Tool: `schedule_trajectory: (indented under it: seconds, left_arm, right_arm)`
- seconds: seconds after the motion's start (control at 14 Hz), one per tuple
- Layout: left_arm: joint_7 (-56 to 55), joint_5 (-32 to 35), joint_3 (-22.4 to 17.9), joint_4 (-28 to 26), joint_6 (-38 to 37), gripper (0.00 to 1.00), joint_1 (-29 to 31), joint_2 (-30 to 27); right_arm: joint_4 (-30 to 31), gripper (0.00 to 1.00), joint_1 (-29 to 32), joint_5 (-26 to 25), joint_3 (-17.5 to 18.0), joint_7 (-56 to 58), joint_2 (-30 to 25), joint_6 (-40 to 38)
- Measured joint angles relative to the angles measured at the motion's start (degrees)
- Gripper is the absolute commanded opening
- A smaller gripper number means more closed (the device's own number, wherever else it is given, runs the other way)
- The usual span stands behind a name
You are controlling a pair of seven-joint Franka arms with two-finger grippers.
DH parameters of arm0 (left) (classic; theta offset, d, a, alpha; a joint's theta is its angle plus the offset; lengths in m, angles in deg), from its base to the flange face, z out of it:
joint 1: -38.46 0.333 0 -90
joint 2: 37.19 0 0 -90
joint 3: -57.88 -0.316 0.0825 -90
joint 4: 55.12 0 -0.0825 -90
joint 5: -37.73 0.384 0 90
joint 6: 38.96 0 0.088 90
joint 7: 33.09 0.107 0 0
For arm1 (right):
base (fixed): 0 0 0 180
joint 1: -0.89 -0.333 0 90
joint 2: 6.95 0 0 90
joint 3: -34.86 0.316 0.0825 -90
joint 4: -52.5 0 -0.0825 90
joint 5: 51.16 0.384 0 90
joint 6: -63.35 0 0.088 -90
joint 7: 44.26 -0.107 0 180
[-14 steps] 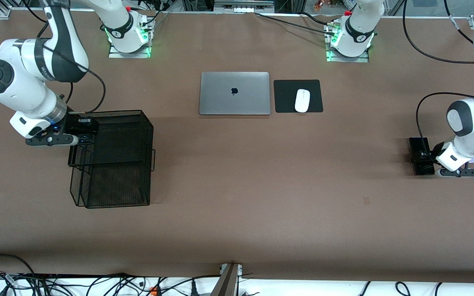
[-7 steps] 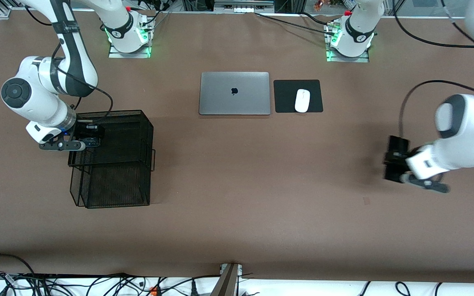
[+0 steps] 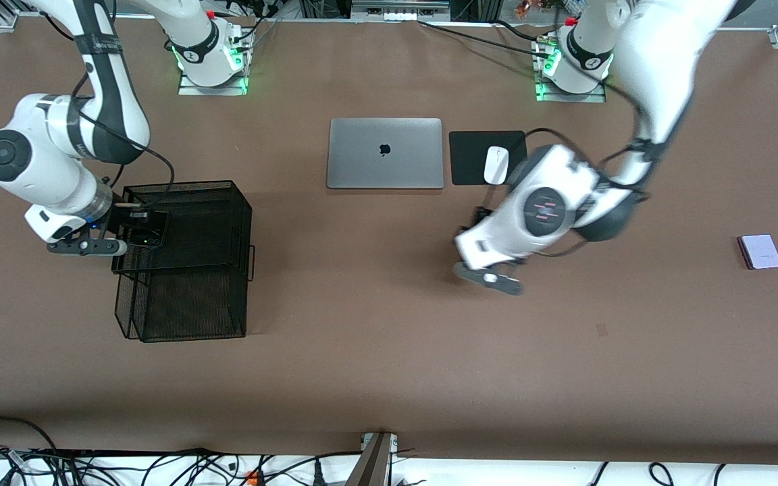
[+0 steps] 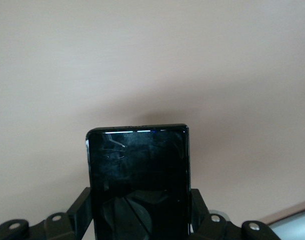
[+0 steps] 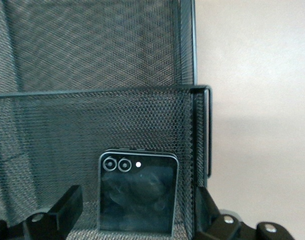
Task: Place phones with both arms
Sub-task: 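Set the black smartphone at the table middle with the left gripper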
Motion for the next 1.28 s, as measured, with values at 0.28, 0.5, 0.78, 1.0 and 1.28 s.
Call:
schedule_trajectory:
  seconds: [0.28,0.5,0.78,1.0,1.28]
  left_arm:
    - [-12.9,0.1,-0.7,1.5,15.8,0.22,-8.8,8.7]
    - [-14.9,0.1,-0.9,2.2,20.1,1.0,-10.0,12.9]
    - [-15.0,0.1,-1.9,4.1,18.8,1.0,-8.8,12.6]
    - [-15.1,0.1,-2.2,6.3,4.7,1.0,-4.3,6.6]
    - [-11.2,4.4,-2.9,6.8,-16.7,1.0,8.5,-5.4]
  right_arm:
    - [-10.6,1.0,0.0,0.0,0.0,0.0,-0.7,-12.9]
    - [-15.2,1.0,-0.1,0.0,0.1,0.0,-0.8,-16.8]
    - [-18.2,1.0,-0.2,0.0,0.5,0.0,-0.7,-20.1]
    - [-18.2,1.0,-0.2,0.0,0.8,0.0,-0.6,-20.2]
    - [-19.4,1.0,-2.1,0.5,3.5,-3.5,-0.6,-20.2]
